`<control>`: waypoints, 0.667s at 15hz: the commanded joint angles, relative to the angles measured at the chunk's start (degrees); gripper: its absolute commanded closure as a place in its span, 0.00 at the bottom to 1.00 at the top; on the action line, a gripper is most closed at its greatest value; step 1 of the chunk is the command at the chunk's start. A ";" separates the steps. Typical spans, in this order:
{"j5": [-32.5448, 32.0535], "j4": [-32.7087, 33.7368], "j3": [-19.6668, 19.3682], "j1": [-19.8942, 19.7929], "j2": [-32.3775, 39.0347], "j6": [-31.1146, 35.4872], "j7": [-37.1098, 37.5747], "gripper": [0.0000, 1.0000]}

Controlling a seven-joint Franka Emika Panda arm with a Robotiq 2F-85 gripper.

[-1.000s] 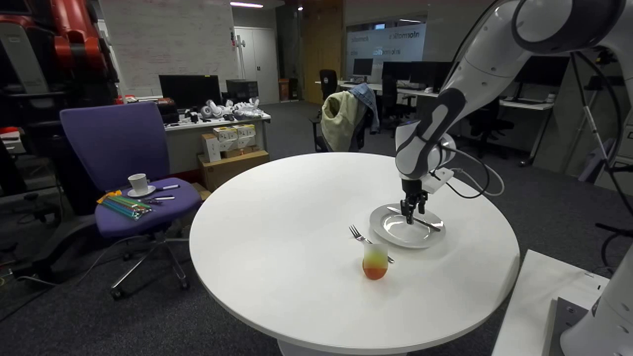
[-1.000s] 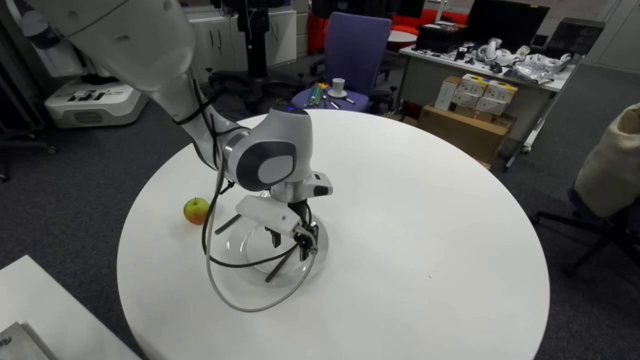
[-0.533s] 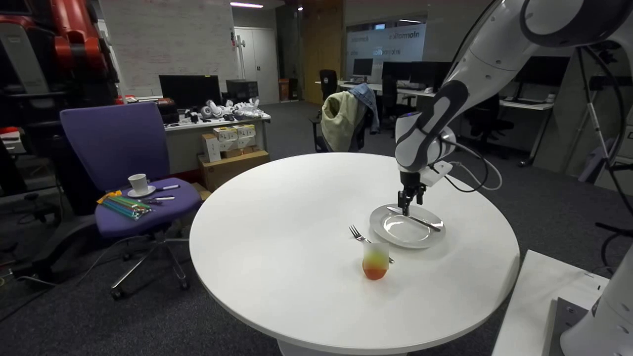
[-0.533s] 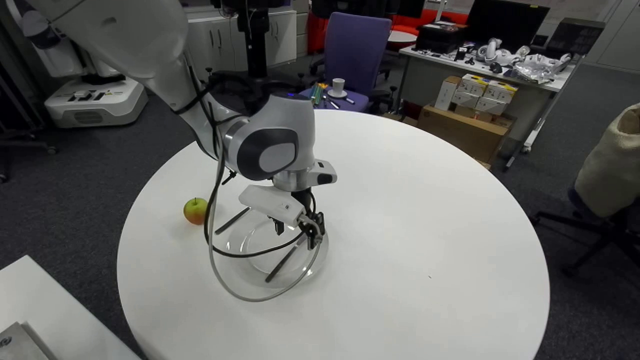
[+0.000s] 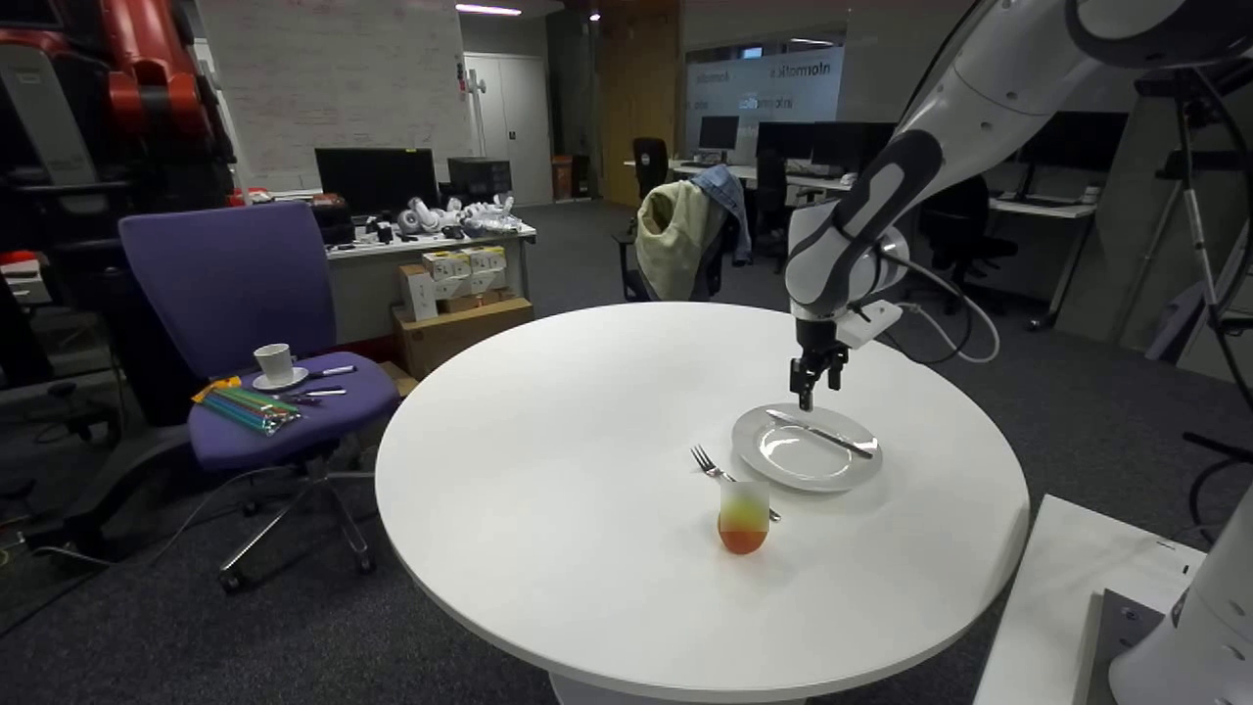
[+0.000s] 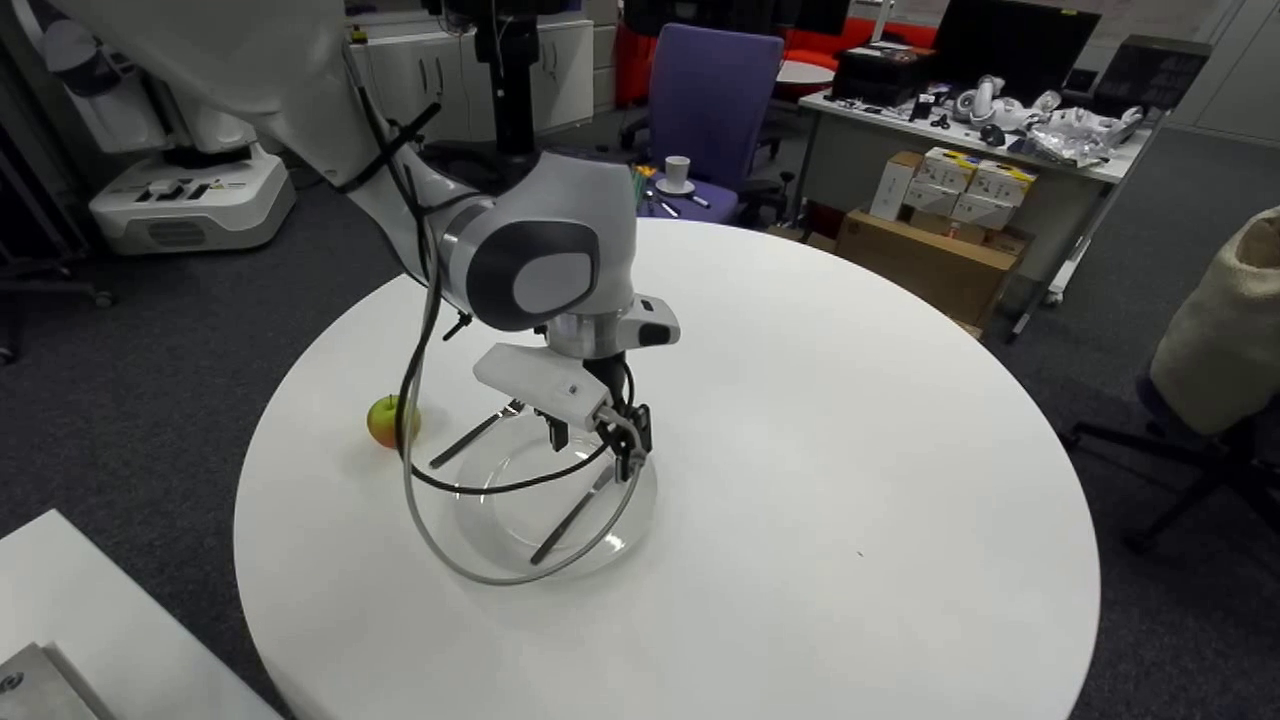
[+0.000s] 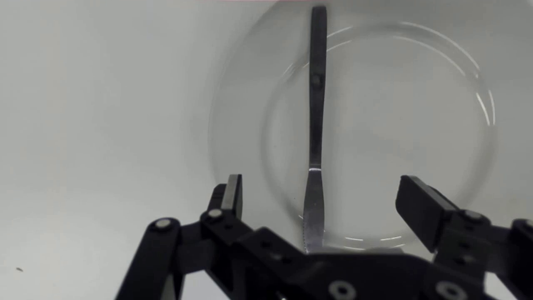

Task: Pick up the silver knife and put it on the white plate

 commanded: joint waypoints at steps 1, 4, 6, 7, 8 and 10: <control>2.68 -3.72 0.27 -1.80 -7.51 -7.04 -3.04 0.00; 2.65 -4.38 -0.44 -1.82 -10.30 -9.85 -2.57 0.00; 1.61 -1.95 -0.51 -1.28 -6.92 -8.91 -1.12 0.00; 1.61 -1.99 -0.56 -1.29 -7.34 -9.15 -1.12 0.00; 1.61 -2.00 -0.55 -1.26 -7.26 -9.15 -1.11 0.00; 1.60 -1.98 -0.51 -1.21 -6.75 -9.13 -1.10 0.00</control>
